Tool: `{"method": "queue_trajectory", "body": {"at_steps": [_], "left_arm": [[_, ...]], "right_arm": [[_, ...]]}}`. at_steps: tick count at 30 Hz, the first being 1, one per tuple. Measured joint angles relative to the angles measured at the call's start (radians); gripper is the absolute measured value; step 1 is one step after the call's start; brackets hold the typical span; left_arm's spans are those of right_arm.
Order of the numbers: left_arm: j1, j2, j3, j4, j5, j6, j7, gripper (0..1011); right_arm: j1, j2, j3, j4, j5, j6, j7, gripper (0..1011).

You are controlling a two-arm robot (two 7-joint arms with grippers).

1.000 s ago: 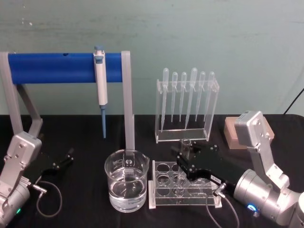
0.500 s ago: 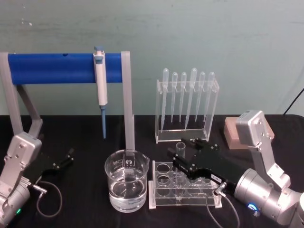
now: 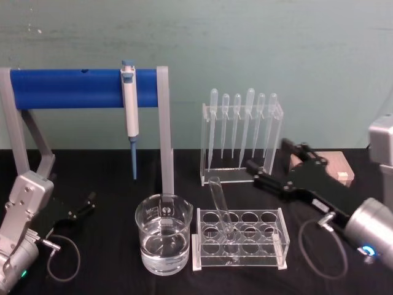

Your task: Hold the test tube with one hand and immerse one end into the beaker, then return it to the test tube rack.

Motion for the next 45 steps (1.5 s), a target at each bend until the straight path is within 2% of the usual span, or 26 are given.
{"method": "queue_trajectory", "body": {"at_steps": [2, 4, 8, 14, 15, 22, 26, 29, 33, 35, 36, 38, 40, 45], "left_arm": [[0.0, 0.0, 0.0, 0.0, 0.0, 0.0, 0.0, 1000], [0.0, 0.0, 0.0, 0.0, 0.0, 0.0, 0.0, 1000], [0.0, 0.0, 0.0, 0.0, 0.0, 0.0, 0.0, 1000], [0.0, 0.0, 0.0, 0.0, 0.0, 0.0, 0.0, 1000], [0.0, 0.0, 0.0, 0.0, 0.0, 0.0, 0.0, 1000], [0.0, 0.0, 0.0, 0.0, 0.0, 0.0, 0.0, 1000], [0.0, 0.0, 0.0, 0.0, 0.0, 0.0, 0.0, 1000], [0.0, 0.0, 0.0, 0.0, 0.0, 0.0, 0.0, 1000], [0.0, 0.0, 0.0, 0.0, 0.0, 0.0, 0.0, 1000], [0.0, 0.0, 0.0, 0.0, 0.0, 0.0, 0.0, 1000], [0.0, 0.0, 0.0, 0.0, 0.0, 0.0, 0.0, 1000], [0.0, 0.0, 0.0, 0.0, 0.0, 0.0, 0.0, 1000], [0.0, 0.0, 0.0, 0.0, 0.0, 0.0, 0.0, 1000], [0.0, 0.0, 0.0, 0.0, 0.0, 0.0, 0.0, 1000]], "right_arm": [[-0.017, 0.005, 0.029, -0.002, 0.005, 0.001, -0.021, 997], [-0.027, 0.009, 0.042, 0.001, 0.002, 0.003, -0.034, 1004], [-0.048, 0.017, 0.061, 0.027, -0.034, 0.013, -0.068, 1004], [-0.077, 0.02, 0.065, 0.087, -0.145, 0.006, -0.143, 1004], [-0.086, 0.014, 0.07, 0.106, -0.164, -0.01, -0.161, 1004], [-0.119, -0.031, 0.113, 0.174, -0.208, -0.082, -0.231, 1004], [-0.125, -0.048, 0.128, 0.196, -0.209, -0.089, -0.238, 1004], [-0.123, -0.053, 0.125, 0.205, -0.217, -0.079, -0.234, 1004], [-0.113, -0.05, 0.102, 0.215, -0.251, -0.063, -0.215, 1004], [-0.107, -0.045, 0.078, 0.217, -0.304, -0.06, -0.217, 1004], [-0.107, -0.045, 0.078, 0.217, -0.304, -0.06, -0.217, 1004], [-0.105, -0.046, 0.071, 0.217, -0.332, -0.063, -0.227, 1004], [-0.108, -0.051, 0.065, 0.214, -0.387, -0.088, -0.263, 1004], [-0.112, -0.061, 0.064, 0.211, -0.436, -0.113, -0.291, 1004]]}}
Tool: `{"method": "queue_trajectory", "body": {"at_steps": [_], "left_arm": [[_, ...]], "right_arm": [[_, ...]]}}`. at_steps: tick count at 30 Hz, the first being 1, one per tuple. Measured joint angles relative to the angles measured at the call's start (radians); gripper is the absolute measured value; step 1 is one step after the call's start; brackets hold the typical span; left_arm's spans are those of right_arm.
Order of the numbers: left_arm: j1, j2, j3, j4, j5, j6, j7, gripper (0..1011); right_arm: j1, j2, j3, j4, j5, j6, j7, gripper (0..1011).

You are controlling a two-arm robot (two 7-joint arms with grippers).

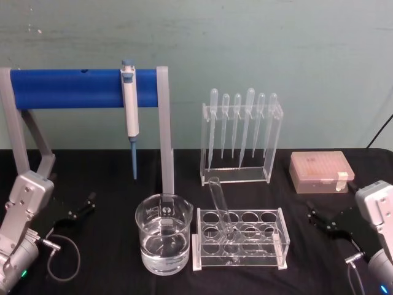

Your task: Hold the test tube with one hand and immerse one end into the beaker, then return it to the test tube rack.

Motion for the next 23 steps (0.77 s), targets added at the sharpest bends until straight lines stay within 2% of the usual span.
{"method": "queue_trajectory", "body": {"at_steps": [3, 23], "left_arm": [[0.0, 0.0, 0.0, 0.0, 0.0, 0.0, 0.0, 1000], [0.0, 0.0, 0.0, 0.0, 0.0, 0.0, 0.0, 1000]], "right_arm": [[0.0, -0.004, -0.001, 0.0, -0.014, -0.002, 0.0, 1004], [0.0, -0.002, 0.001, -0.001, -0.002, -0.002, 0.002, 1004]]}}
